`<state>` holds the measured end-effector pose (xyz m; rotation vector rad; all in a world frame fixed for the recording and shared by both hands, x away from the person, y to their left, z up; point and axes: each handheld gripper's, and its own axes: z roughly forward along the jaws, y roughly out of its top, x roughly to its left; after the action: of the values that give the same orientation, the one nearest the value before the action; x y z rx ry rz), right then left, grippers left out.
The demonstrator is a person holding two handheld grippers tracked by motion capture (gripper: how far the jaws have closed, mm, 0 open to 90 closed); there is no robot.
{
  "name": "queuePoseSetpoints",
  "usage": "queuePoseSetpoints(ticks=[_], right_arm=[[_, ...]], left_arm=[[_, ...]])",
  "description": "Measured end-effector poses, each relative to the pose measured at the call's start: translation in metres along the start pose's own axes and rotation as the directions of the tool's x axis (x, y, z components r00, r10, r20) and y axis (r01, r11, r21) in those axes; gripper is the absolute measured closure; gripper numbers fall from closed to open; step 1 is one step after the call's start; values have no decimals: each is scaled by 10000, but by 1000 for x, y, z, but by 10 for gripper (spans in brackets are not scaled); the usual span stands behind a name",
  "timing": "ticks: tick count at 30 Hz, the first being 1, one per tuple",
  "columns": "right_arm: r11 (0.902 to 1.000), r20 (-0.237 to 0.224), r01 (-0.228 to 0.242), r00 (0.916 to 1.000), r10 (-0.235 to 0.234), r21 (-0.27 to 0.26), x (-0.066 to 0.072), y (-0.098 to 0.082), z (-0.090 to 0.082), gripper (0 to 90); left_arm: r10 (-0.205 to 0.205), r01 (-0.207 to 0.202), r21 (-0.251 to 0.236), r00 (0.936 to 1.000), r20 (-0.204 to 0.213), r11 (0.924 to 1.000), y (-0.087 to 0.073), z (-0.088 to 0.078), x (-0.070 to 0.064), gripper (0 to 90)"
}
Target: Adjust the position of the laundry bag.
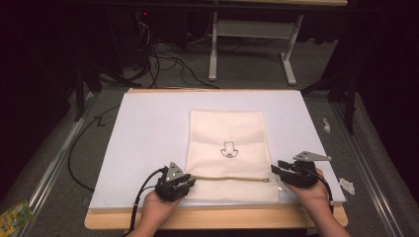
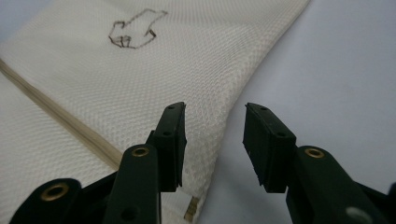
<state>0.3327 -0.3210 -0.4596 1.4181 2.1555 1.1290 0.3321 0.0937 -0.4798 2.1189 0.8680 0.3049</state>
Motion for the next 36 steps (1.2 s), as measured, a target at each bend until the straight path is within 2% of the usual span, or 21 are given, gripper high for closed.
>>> queuePoseSetpoints(ticks=[1,2,3,4,5,6,7,8,10,11,12,14,17,20,22,25,27,29,30,33,36], right_arm=[[9996,100,92,9999,-95,262,2,1,6,615],[9983,220,262,9994,-274,523,3,3,13,670],[9966,190,432,9988,-446,698,4,4,19,800],[9949,290,598,9976,-623,811,5,6,23,891],[9932,443,831,9952,-869,816,6,9,24,900],[9932,443,831,9952,-869,816,6,9,24,900],[9922,932,1138,9886,-1181,508,6,19,25,900],[9917,1036,1213,9867,-1253,433,5,21,25,900],[9940,1339,1080,9850,-1092,162,-1,27,27,897],[9947,1386,1004,9850,-1024,213,-3,28,28,839],[9953,1391,952,9855,-967,176,-4,27,28,754],[9972,1213,744,9898,-751,104,-6,21,21,699],[9989,1018,472,9937,-464,-63,-8,9,1,642],[9998,878,56,9961,-41,-171,-12,-6,-19,639],[9995,854,-180,9961,200,-244,-13,-14,-25,638],[9992,782,-324,9963,342,-243,-11,-15,-22,640],[9988,659,-461,9967,470,-158,-9,-11,-14,668],[9989,806,-464,9957,464,-20,-6,-8,-5,669],[9987,712,-514,9962,510,45,-6,-7,-1,669],[9974,672,-486,9967,450,529,-4,-9,9,645],[9969,786,-485,9960,435,622,-1,-13,9,626]], left_arm=[[84,-84,48,10000,18,10000,0,1,-1,731],[155,-156,67,9999,22,9999,0,3,-3,750],[220,-220,51,9998,4,9997,0,4,-4,762],[253,-253,58,9997,21,9997,1,5,-5,796],[254,-254,25,9997,-23,9997,2,7,-6,809],[254,-254,25,9997,-23,9997,2,7,-6,823],[154,-154,-25,9999,11,9999,6,12,-7,824],[171,-171,-24,9999,0,9999,8,14,-7,823],[316,-316,-141,9995,-12,9994,13,17,-11,781],[329,-330,-231,9994,-51,9992,14,15,-12,737],[331,-329,-395,9994,60,9987,14,11,-12,706],[425,-412,-678,9989,174,9968,14,2,-10,631],[515,-528,-902,9985,-160,9945,9,-10,-2,565],[-17,-20,-1132,9995,-325,9936,6,-17,10,521],[-359,292,-1327,9982,-484,9907,5,-18,16,502],[-482,404,-1405,9974,-527,9893,6,-16,17,480],[-246,179,-1398,9986,-466,9900,6,-13,14,459],[144,-205,-1287,9987,-485,9915,7,-11,10,444],[280,-339,-1278,9985,-478,9912,8,-11,8,443],[230,-210,-1416,9997,122,9897,8,-10,7,437],[339,-319,-1387,9993,123,9898,8,-10,6,426]])
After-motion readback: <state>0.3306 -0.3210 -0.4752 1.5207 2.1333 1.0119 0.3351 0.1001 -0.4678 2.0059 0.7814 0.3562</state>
